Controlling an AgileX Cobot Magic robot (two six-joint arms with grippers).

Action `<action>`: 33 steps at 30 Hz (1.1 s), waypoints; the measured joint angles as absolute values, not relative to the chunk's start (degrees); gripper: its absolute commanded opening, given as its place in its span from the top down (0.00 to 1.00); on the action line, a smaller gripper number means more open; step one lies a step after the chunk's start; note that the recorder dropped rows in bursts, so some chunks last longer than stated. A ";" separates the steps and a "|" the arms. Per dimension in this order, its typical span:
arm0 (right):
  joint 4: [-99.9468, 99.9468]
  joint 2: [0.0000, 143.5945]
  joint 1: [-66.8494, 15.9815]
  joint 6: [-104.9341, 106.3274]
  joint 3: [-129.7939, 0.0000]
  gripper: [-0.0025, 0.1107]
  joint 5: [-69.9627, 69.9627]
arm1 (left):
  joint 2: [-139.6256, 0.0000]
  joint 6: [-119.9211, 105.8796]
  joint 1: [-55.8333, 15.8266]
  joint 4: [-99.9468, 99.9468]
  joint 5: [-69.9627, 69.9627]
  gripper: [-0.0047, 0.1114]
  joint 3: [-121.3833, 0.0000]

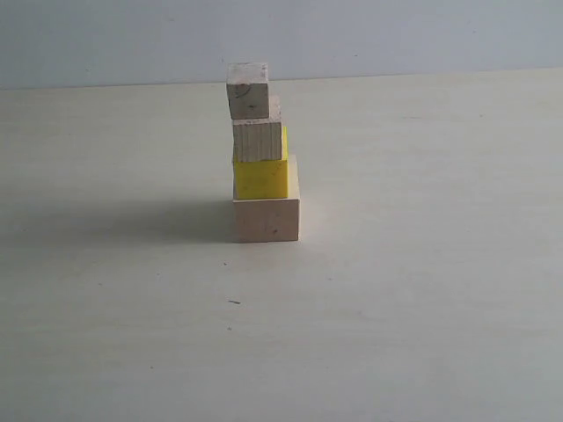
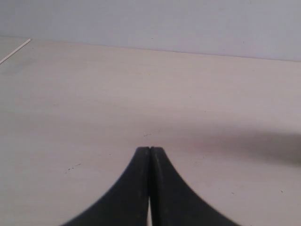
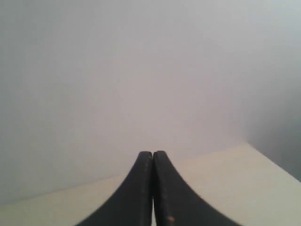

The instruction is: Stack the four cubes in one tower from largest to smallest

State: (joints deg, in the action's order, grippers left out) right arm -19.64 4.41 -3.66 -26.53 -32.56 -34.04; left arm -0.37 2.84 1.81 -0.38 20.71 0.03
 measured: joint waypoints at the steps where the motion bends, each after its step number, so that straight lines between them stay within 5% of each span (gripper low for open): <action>1: -20.89 4.41 -3.66 -27.39 -30.76 0.98 -33.72 | -0.37 2.84 1.81 -0.38 20.71 0.96 0.03; 11: -22.89 4.48 -3.66 -28.91 -10.66 0.98 -19.75 | -0.37 2.84 1.81 -0.38 20.75 0.96 0.03; 21: -1.94 3.68 -3.66 -5.37 -0.42 0.98 -14.77 | -0.37 2.84 2.03 -0.38 20.75 0.96 0.03; 33: -1.44 1.73 -3.66 -2.49 -0.24 0.98 -17.39 | -0.37 2.84 2.02 -0.38 20.85 0.96 0.03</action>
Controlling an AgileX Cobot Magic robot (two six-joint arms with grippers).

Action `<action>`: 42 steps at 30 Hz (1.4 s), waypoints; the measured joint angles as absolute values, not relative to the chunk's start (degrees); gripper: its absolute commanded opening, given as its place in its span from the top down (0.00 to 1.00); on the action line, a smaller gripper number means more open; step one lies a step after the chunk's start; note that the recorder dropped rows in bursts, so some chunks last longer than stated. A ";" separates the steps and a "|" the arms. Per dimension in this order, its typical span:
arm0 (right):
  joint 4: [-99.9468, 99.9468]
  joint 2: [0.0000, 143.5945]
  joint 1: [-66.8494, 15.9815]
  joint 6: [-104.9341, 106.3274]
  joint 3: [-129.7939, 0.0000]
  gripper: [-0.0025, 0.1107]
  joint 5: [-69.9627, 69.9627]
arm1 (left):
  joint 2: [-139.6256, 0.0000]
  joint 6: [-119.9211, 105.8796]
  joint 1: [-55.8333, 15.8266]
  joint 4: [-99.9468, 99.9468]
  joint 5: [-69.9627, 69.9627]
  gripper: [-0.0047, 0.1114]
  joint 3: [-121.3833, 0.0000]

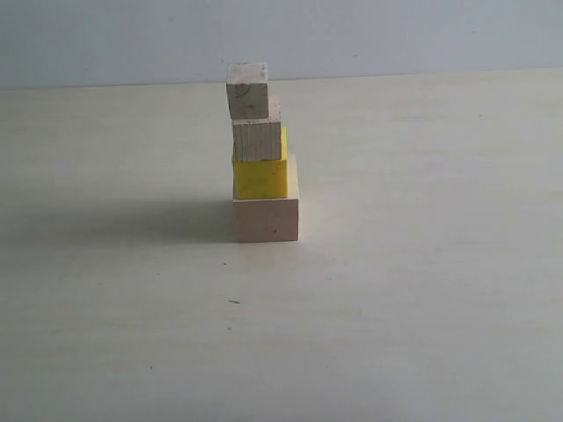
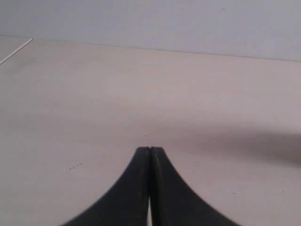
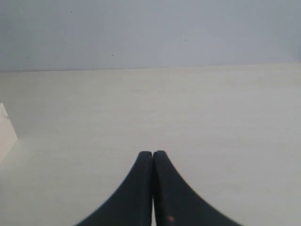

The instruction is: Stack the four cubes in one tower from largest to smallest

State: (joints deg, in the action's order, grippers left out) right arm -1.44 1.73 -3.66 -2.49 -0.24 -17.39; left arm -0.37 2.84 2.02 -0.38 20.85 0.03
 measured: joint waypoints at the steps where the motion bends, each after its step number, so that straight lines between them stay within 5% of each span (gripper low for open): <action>1: -1.44 1.29 -3.66 -2.39 -0.24 0.98 -17.54 | -0.37 2.84 2.02 -0.38 20.85 0.96 0.03; 42: -1.44 0.38 -3.66 -2.75 -0.24 0.98 -19.50 | -0.37 2.84 2.02 -0.38 20.87 0.96 0.03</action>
